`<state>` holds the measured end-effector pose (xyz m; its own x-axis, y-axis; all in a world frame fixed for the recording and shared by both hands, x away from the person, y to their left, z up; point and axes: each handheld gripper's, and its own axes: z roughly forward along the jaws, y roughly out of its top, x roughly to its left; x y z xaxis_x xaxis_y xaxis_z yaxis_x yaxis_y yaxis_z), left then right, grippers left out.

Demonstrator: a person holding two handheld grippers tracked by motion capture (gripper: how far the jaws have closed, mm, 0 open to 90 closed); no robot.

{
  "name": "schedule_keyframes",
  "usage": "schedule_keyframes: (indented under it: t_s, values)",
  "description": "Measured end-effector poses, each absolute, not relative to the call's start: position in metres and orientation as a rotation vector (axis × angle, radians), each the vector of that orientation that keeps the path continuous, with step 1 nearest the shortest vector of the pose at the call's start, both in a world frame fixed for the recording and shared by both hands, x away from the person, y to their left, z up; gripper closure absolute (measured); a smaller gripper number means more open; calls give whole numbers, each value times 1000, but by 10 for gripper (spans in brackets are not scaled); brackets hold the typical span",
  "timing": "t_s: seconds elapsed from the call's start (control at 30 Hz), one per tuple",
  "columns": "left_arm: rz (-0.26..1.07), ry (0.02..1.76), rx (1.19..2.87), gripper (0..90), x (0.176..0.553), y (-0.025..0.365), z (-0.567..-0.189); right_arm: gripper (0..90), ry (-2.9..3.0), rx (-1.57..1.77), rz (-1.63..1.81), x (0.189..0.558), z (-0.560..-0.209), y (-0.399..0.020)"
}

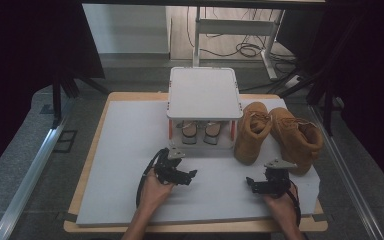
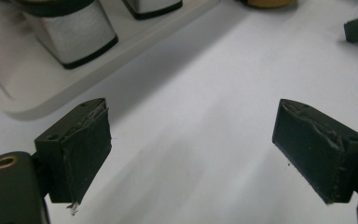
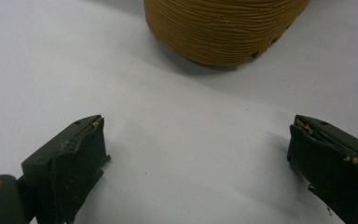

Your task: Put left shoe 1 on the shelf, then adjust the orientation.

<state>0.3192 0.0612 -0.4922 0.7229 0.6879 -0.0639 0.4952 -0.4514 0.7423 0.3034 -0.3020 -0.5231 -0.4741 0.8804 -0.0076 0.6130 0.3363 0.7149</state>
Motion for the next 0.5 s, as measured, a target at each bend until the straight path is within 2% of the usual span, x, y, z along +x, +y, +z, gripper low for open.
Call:
schedule_keyframes:
  t_s: [0.5]
  values:
    - [312, 920, 2183, 113, 297, 92, -507, 41, 2212, 1318, 925, 304, -523, -302]
